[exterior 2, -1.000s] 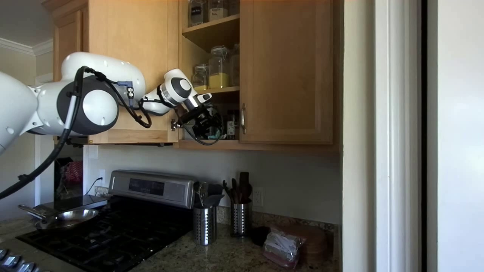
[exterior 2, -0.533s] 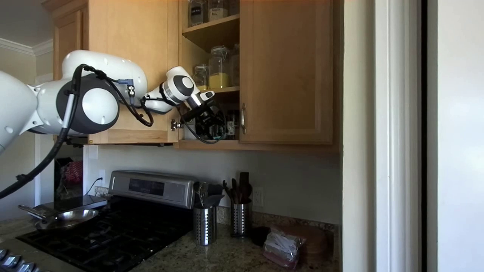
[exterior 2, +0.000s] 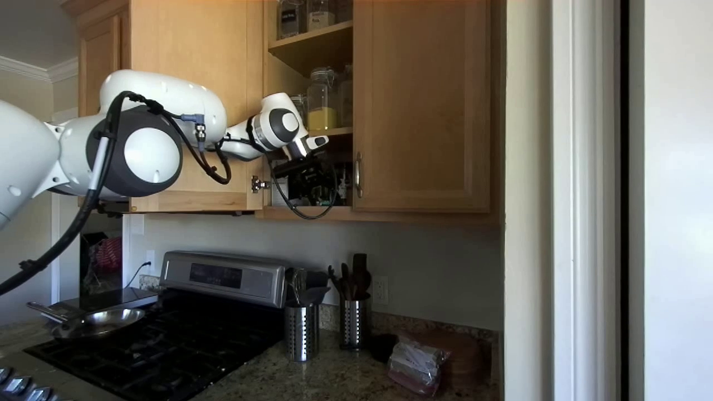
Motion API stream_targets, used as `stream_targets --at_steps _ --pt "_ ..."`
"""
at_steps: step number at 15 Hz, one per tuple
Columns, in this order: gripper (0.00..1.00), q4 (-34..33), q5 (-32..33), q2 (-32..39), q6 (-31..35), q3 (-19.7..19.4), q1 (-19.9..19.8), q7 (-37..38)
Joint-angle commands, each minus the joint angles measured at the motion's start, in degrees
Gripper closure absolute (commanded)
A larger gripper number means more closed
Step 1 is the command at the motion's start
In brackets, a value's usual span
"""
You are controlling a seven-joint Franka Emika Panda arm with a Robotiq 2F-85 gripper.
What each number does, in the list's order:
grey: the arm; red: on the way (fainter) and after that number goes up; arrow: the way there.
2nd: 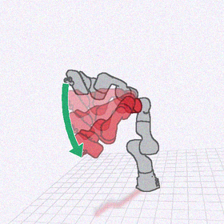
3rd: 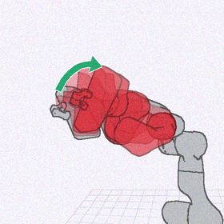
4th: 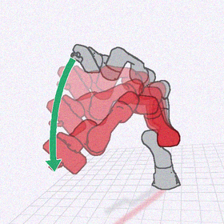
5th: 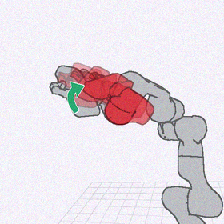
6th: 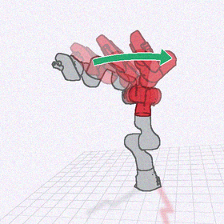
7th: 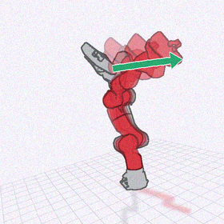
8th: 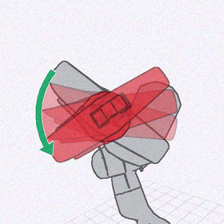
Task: Put the paper on the counter on the bottom shelf of the open cabinet and then close the cabinet door
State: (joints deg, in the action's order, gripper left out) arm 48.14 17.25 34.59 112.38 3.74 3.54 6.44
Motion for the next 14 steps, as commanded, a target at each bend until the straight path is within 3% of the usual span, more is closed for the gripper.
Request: stream_targets --at_steps 1,6,7,14 --pt "0.00 7.4 -3.8 -7.1 0.8 1.8 -2.2 -0.4" --pt "0.00 10.6 -5.7 -11.4 0.7 1.8 -2.7 -0.1" --pt "0.00 15.6 -7.0 -15.1 1.2 2.2 -3.4 -0.3" --pt "0.00 30.3 -8.0 -18.8 1.7 1.0 -5.6 -0.2"
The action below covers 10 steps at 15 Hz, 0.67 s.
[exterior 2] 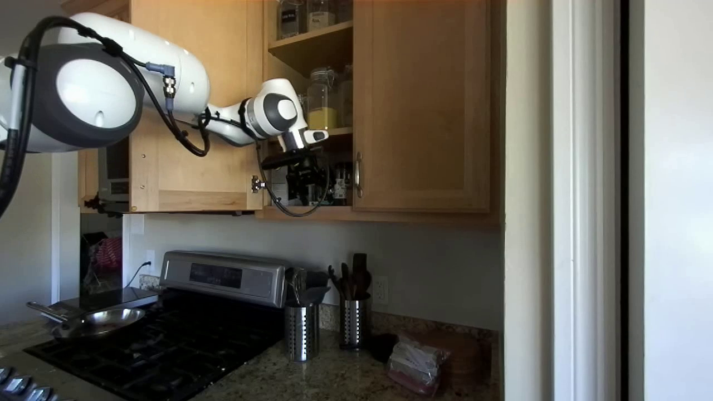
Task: Put the paper on the counter on the bottom shelf of the open cabinet and then close the cabinet door
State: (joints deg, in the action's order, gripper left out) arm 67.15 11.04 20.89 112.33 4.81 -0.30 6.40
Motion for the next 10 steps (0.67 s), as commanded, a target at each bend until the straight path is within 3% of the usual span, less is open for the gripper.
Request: stream_targets --at_steps 1,4,5,10 --pt "0.00 13.8 -2.5 -5.1 2.2 0.0 -2.4 -0.3" --pt "0.00 21.4 -5.4 -5.6 3.7 0.1 -4.1 -1.1" --pt "0.00 23.7 -7.2 -6.8 3.1 -1.9 -2.7 -1.7" --pt "0.00 33.1 -9.4 -10.3 3.8 -3.0 -1.7 -1.5"
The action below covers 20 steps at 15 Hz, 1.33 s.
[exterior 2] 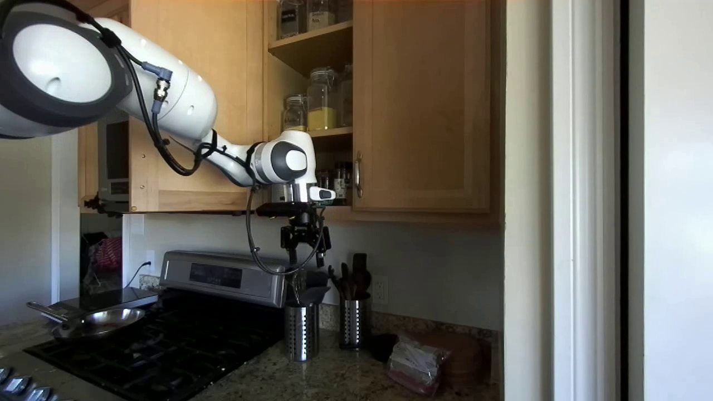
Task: Put the paper on the counter on the bottom shelf of the open cabinet and then close the cabinet door
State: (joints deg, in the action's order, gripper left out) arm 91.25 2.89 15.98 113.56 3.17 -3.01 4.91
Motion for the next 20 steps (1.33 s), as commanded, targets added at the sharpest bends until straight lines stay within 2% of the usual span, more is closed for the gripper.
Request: stream_targets --at_steps 1,6,7,15,20 --pt "0.00 10.9 -0.4 -6.0 3.7 -1.4 1.5 0.7" --pt "0.00 17.1 -2.0 -7.2 9.0 -0.8 2.3 0.0" --pt "0.00 11.9 -0.8 -3.8 5.8 -1.2 2.5 -0.1" --pt "0.00 11.9 -0.9 -3.3 6.2 -1.3 2.7 -0.1" --pt "0.00 18.9 -2.0 -10.4 9.5 -1.4 1.8 -2.5"
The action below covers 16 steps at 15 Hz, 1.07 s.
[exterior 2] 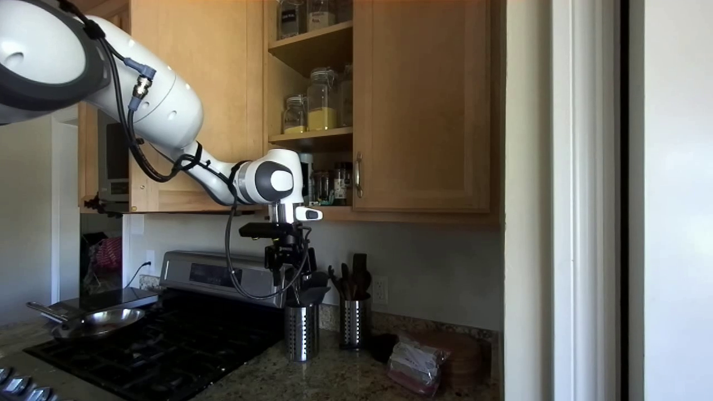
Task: Put the paper on the counter on the bottom shelf of the open cabinet and then close the cabinet door
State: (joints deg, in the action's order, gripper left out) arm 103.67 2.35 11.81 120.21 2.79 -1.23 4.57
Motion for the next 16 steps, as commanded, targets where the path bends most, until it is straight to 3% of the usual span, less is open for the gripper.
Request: stream_targets --at_steps 1,9,16 --pt "0.00 7.9 -1.9 -7.8 3.3 -1.1 -0.1 -2.8" --pt "0.00 20.1 -12.3 -21.8 3.3 -1.3 1.0 -16.2" --pt "0.00 24.3 -15.6 -32.6 1.4 -1.7 5.5 -25.2"
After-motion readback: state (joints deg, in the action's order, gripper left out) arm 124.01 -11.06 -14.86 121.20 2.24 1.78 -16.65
